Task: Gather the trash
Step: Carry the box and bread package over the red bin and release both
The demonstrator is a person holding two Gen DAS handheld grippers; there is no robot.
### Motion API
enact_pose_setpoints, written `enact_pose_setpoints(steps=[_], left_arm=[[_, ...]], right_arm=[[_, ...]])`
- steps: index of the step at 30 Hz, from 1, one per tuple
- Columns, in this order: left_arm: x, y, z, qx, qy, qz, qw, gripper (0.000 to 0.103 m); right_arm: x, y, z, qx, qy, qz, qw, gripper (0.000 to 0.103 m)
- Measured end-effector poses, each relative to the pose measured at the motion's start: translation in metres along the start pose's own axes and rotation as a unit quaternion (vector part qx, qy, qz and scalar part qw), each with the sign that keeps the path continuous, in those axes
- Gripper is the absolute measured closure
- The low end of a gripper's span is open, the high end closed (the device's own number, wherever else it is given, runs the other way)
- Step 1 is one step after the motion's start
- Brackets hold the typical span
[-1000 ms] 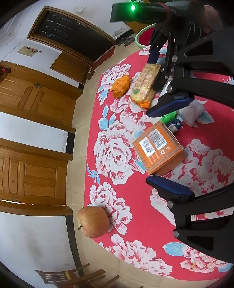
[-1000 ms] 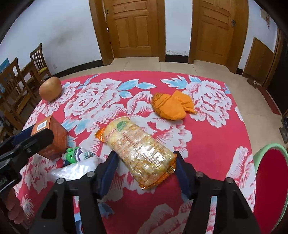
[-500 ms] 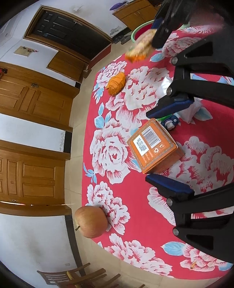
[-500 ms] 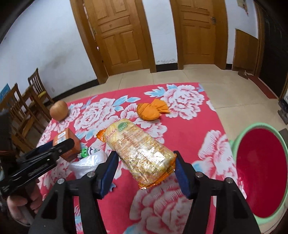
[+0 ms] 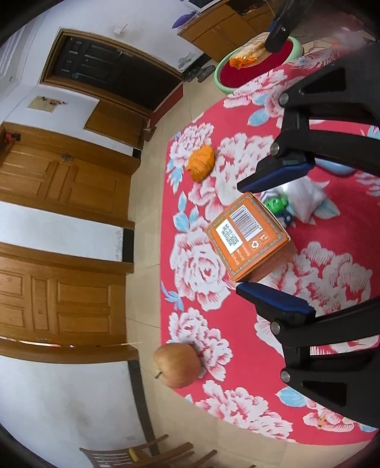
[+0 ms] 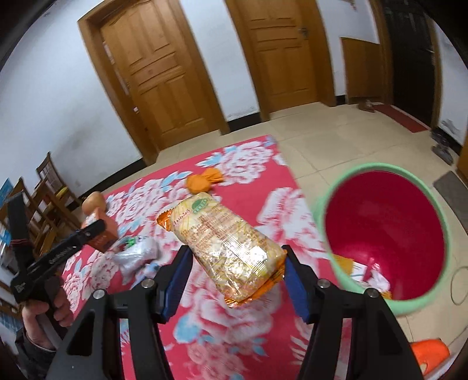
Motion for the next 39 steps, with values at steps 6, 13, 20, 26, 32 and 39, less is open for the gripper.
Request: enact_pose_setpoints(steps=[6, 13, 20, 26, 32, 39], left_arm=[[0.024, 0.017, -0.002, 0.007, -0.015, 0.021, 0.9996, 0.04], [0.052, 0.029, -0.005, 0.004, -0.021, 0.054, 0.9983, 0.04], [0.094, 0.031, -0.004, -0.007, -0.032, 0.09, 0.9954, 0.04], [0.132, 0.022, -0.003, -0.023, -0.049, 0.118, 0.9916, 0.04], [0.172, 0.006, 0.002, -0.042, -0.068, 0.14, 0.987, 0.04], [0.212, -0.015, 0.009, -0.063, -0.091, 0.156, 0.9816, 0.04]], right_arm=[[0.039, 0.02, 0.01, 0.012, -0.048, 0.023, 0.999, 0.039], [0.075, 0.037, 0.017, 0.028, -0.092, 0.04, 0.995, 0.039], [0.11, 0.046, 0.022, 0.039, -0.142, 0.065, 0.987, 0.039], [0.138, 0.045, 0.026, 0.042, -0.184, 0.089, 0.978, 0.039], [0.161, 0.037, 0.027, 0.035, -0.222, 0.094, 0.97, 0.039], [0.18, 0.026, 0.028, 0.031, -0.256, 0.094, 0.961, 0.037]])
Point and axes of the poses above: each gripper's, at about its wrist camera, not at the fingertips, and y roughly against the way its jaws point, x to its right, z to its underside, the point moved 2 cm from there along -y, roughly the way its jaws point, and after that the axes turned 6 degrees about z, right-handed, at the moved point
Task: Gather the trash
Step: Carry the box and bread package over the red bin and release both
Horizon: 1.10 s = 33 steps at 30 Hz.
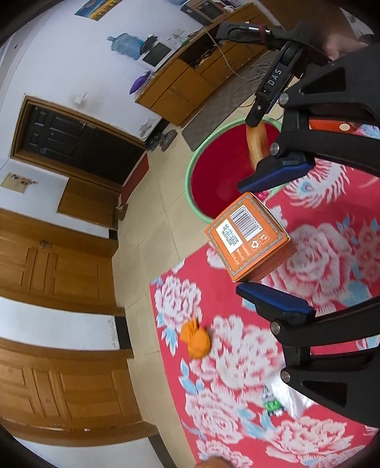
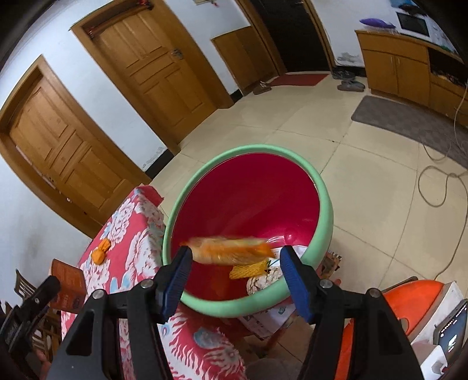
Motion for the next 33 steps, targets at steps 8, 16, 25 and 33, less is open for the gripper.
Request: enact_pose_setpoints(steps=[8, 16, 25, 33], left_arm=[[0.03, -0.031, -0.001, -0.023, -0.021, 0.014, 0.9994, 0.04], [0.057, -0.068, 0.003, -0.051, -0.044, 0.024, 0.9974, 0.04], [0.068, -0.096, 0.004, -0.071, -0.053, 0.011, 0.996, 0.04], [0.069, -0.101, 0.003, -0.07, -0.046, 0.007, 0.9964, 0.034]], right_arm=[[0.01, 0.005, -0.003, 0.007, -0.017, -0.009, 1.0, 0.036], [0.018, 0.032, -0.009, 0.048, -0.031, -0.005, 0.998, 0.032], [0.024, 0.032, -0.008, 0.046, -0.042, -0.022, 0.998, 0.03], [0.038, 0.028, -0.007, 0.039, -0.059, -0.024, 0.997, 0.03]])
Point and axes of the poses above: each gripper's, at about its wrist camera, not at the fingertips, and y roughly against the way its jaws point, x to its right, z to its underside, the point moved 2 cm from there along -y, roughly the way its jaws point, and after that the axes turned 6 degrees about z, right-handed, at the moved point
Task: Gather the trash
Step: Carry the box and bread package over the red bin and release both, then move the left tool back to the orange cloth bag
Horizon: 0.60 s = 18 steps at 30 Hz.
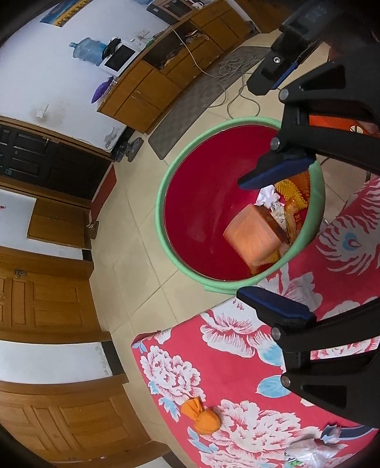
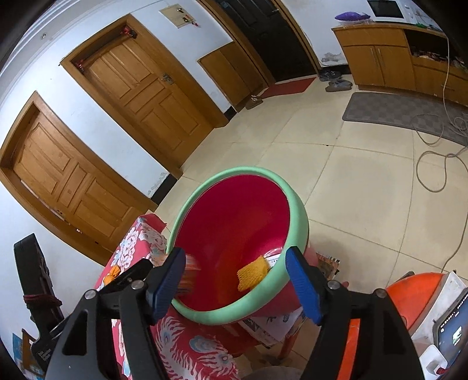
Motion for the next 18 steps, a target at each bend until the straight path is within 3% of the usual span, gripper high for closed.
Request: enact_pose_setpoints(steps=[13, 18], left_arm=[[-0.011, 0.026, 0.005, 0.014, 0.006, -0.013, 0.9998, 0.034], [-0.029, 0.042, 0.006, 0.021, 0.007, -0.036, 0.9991, 0.034]], right_arm=[[0.0, 0.011, 0.005, -0.002, 0.009, -0.012, 1.0, 0.028], [-0.008, 0.018, 0.005, 0.001, 0.017, -0.025, 1.0, 0.027]])
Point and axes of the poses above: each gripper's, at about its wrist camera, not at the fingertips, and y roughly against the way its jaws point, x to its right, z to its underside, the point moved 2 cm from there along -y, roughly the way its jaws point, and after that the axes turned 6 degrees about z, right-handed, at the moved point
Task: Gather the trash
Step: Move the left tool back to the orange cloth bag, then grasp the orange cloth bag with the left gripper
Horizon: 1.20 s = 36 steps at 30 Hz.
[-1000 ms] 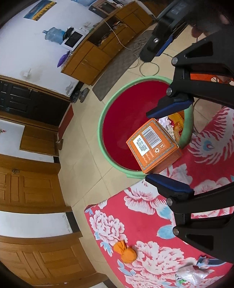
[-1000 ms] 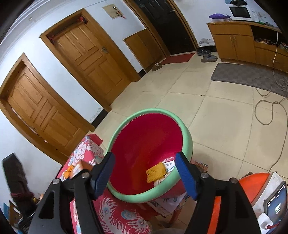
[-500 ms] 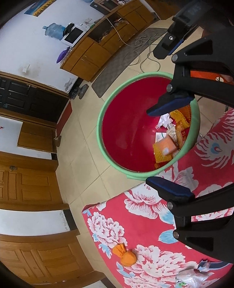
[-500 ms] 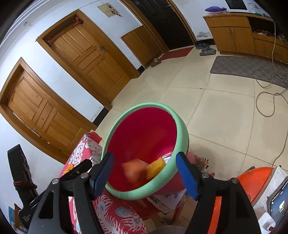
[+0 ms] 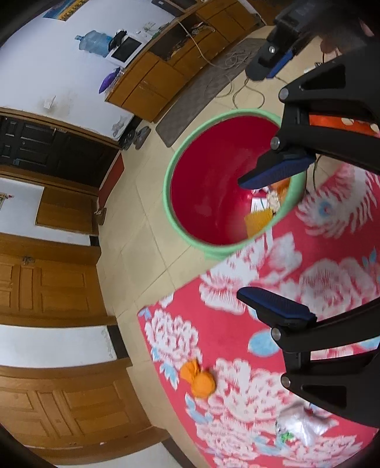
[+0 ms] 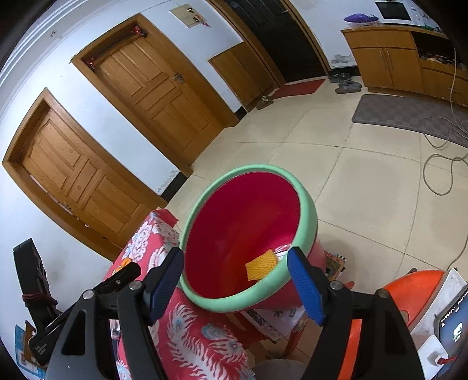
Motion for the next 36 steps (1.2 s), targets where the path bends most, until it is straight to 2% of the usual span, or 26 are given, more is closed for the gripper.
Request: enact_pose_setpoints(steps=[8, 14, 21, 26, 31, 33, 35, 36], left_arm=[[-0.05, 0.005, -0.016, 0.01, 0.013, -0.053, 0.9985, 0.034], [-0.107, -0.011, -0.032, 0.008, 0.05, -0.098, 0.9939, 0.034], [-0.156, -0.036, -0.044, -0.007, 0.074, -0.142, 0.9871, 0.034], [-0.181, -0.054, -0.043, -0.02, 0.094, -0.157, 0.983, 0.034], [-0.191, -0.068, -0.038, -0.032, 0.108, -0.147, 0.9827, 0.034], [-0.191, -0.071, -0.036, -0.032, 0.109, -0.146, 0.9828, 0.038], [-0.189, -0.072, -0.035, -0.03, 0.1, -0.155, 0.9824, 0.054], [-0.189, -0.072, -0.035, -0.031, 0.097, -0.156, 0.9825, 0.054]], right_arm=[[-0.009, 0.0, 0.003, 0.001, 0.012, 0.0, 1.0, 0.027], [-0.009, -0.006, 0.003, -0.003, 0.016, 0.006, 1.0, 0.027], [-0.009, -0.024, 0.004, -0.02, 0.02, 0.018, 0.999, 0.027], [-0.007, -0.037, 0.006, -0.032, 0.021, 0.025, 0.999, 0.027], [-0.007, -0.045, 0.008, -0.04, 0.024, 0.03, 0.998, 0.027], [-0.006, -0.047, 0.009, -0.043, 0.025, 0.031, 0.998, 0.027], [-0.005, -0.047, 0.01, -0.045, 0.025, 0.032, 0.998, 0.027], [-0.006, -0.048, 0.01, -0.046, 0.025, 0.032, 0.998, 0.027]])
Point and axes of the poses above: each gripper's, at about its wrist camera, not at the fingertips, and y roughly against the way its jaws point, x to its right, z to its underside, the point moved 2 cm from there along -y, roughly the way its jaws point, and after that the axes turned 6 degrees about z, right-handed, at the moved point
